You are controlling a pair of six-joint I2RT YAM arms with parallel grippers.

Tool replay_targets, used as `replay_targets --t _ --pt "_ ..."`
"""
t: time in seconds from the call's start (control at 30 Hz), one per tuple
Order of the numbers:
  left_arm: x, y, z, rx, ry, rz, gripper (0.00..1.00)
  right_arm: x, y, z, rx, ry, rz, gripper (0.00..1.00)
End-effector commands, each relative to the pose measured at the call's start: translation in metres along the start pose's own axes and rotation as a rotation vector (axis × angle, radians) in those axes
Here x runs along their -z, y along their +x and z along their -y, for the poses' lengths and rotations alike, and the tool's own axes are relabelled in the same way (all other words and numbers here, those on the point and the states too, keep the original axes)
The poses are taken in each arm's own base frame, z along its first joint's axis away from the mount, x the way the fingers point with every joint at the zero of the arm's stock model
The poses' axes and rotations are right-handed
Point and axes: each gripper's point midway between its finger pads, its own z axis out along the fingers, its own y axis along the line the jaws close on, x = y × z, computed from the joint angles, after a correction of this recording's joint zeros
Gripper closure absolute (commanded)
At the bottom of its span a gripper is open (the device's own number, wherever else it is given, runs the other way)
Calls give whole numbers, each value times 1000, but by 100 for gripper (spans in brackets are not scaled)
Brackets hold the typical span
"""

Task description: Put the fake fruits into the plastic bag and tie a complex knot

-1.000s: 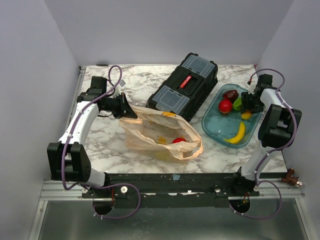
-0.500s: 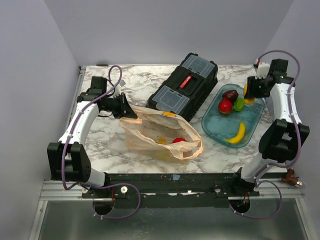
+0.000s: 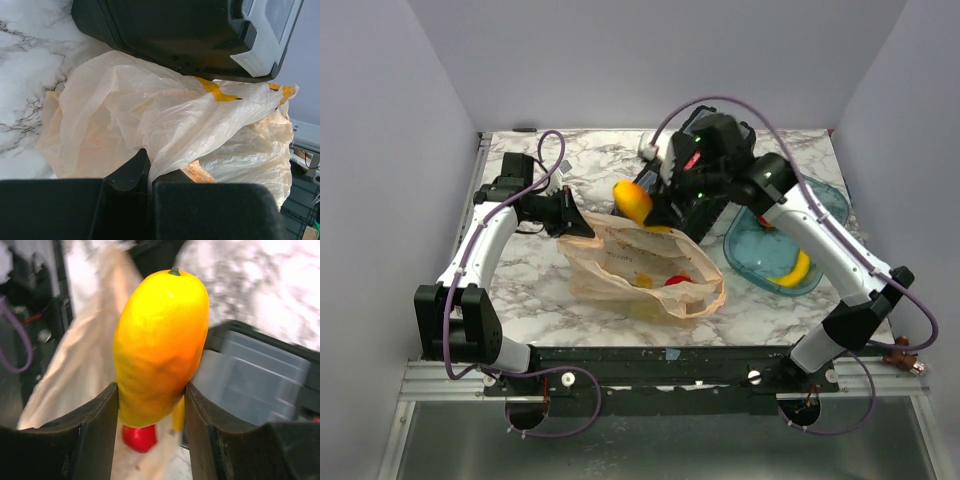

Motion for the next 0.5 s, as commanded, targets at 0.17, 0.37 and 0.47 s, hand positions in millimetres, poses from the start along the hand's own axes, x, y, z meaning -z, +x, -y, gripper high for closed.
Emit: replay_targets --t 0.17,0.37,0.47 --pt "7 -5 10 -50 29 19 100 -62 87 -85 255 -163 -253 65" --pt "5 1 6 -37 31 15 100 -87 141 -66 303 -100 -380 64" --pt "4 2 5 -29 32 17 100 -97 159 -67 336 -109 -392 59"
